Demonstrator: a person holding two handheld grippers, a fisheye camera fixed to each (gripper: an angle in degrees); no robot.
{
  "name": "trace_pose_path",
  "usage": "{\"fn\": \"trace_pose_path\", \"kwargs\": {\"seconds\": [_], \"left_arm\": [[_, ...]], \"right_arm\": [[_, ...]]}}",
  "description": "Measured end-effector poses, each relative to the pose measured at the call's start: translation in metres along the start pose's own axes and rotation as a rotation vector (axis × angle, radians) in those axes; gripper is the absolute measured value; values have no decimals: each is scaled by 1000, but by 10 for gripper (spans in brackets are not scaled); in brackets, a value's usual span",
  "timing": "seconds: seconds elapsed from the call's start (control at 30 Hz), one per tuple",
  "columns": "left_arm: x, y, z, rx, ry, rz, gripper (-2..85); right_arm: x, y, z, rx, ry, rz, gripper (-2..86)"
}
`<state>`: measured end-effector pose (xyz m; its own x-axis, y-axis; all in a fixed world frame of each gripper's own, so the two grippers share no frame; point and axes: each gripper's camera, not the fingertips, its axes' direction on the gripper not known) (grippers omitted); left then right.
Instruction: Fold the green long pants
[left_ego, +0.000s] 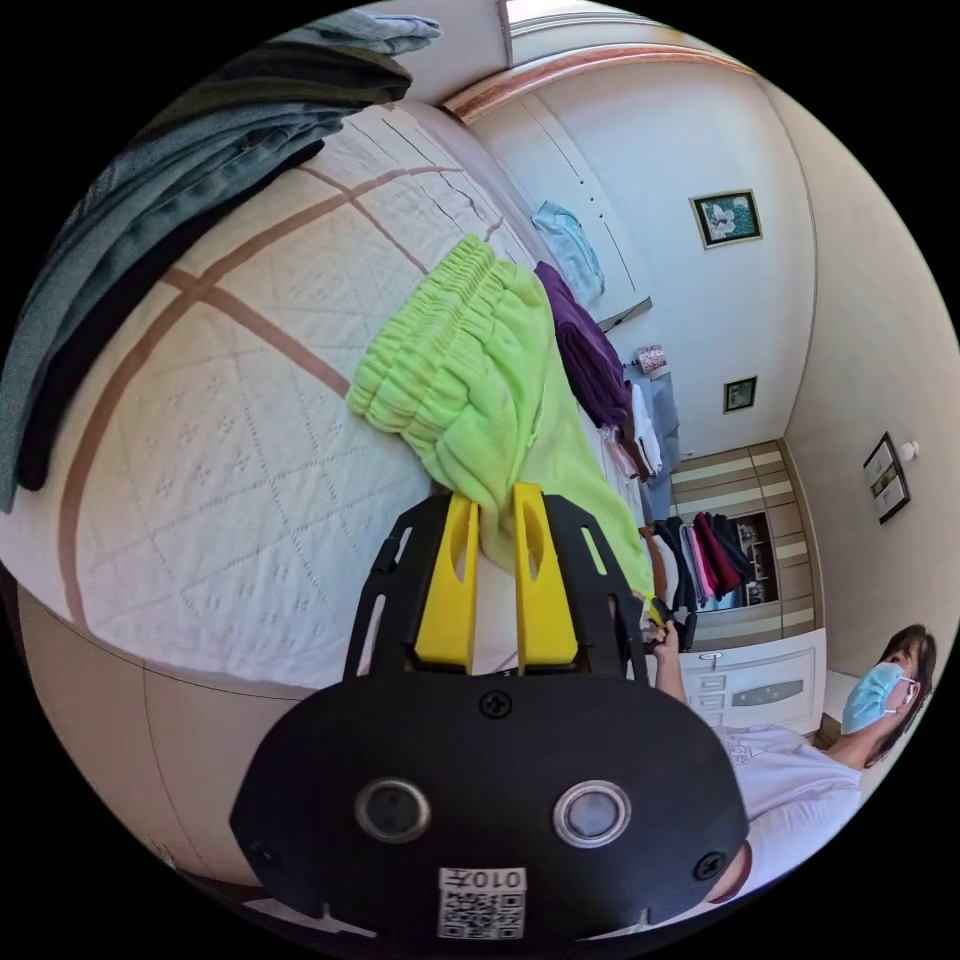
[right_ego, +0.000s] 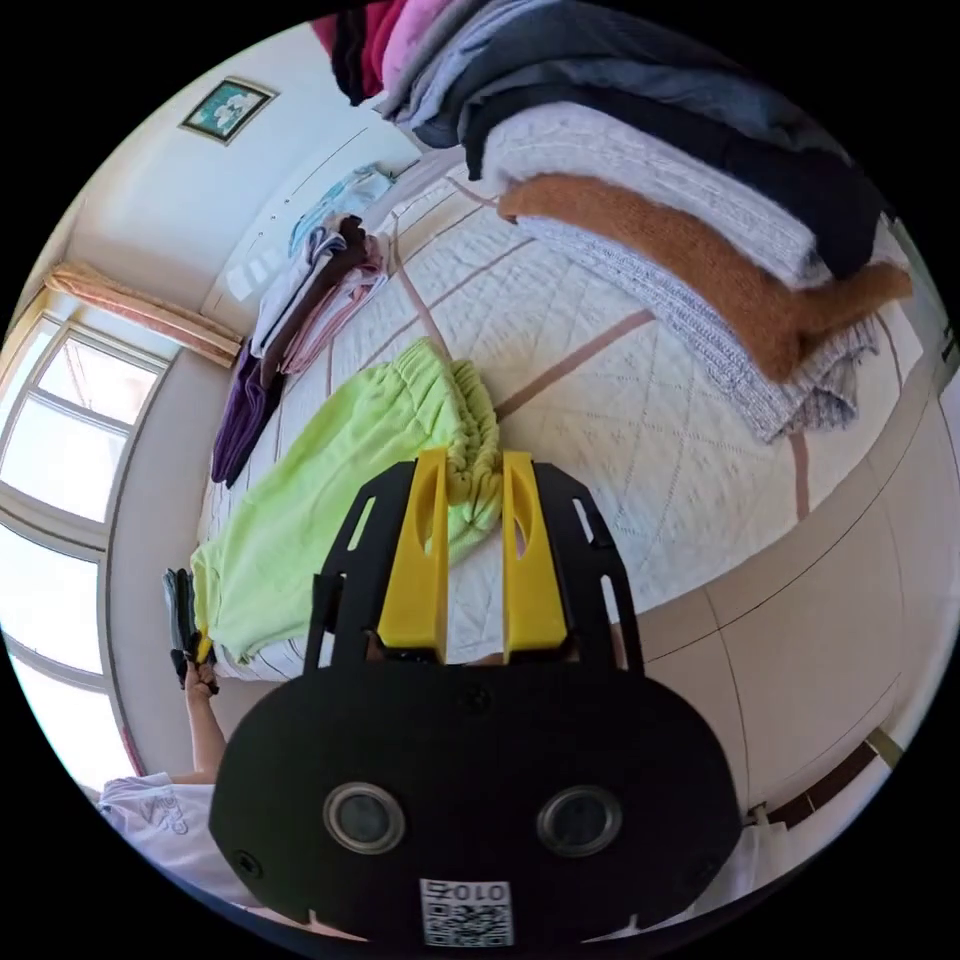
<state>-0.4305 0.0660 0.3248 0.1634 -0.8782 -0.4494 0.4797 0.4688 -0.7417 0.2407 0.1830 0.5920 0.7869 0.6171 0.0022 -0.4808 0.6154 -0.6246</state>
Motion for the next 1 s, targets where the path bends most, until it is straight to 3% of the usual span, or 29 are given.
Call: {"fn": "trace_pose_path", "kwargs": {"seconds": [0.2,0.37,0.47,0.6,0.8,0.87,0.93,1.0], "left_arm": [[59,27,-17,52,-373,101,80],[186,-10,70,2,-559,641,98],[209,-44,143,-62,-697,788,110],[213,-85,178,-64,-592,791,119],[207,-104,247,-304,-688,908,104],[199,-95,273,-390,-785,957,56],[195,-90,278,-371,-850,960,25],[189,-95,265,-316,-759,891,11]], "right_arm": [[-53,22,-39,212,189,-145,115],[-156,13,-14,151,34,-621,146],[-212,6,27,40,34,-837,143],[-255,-4,74,-117,149,-962,139],[-256,-11,94,-202,108,-1028,112],[-255,-9,98,-207,102,-1039,86],[-255,-5,98,-207,99,-1058,52],[-251,-2,82,-131,57,-1025,32]]}}
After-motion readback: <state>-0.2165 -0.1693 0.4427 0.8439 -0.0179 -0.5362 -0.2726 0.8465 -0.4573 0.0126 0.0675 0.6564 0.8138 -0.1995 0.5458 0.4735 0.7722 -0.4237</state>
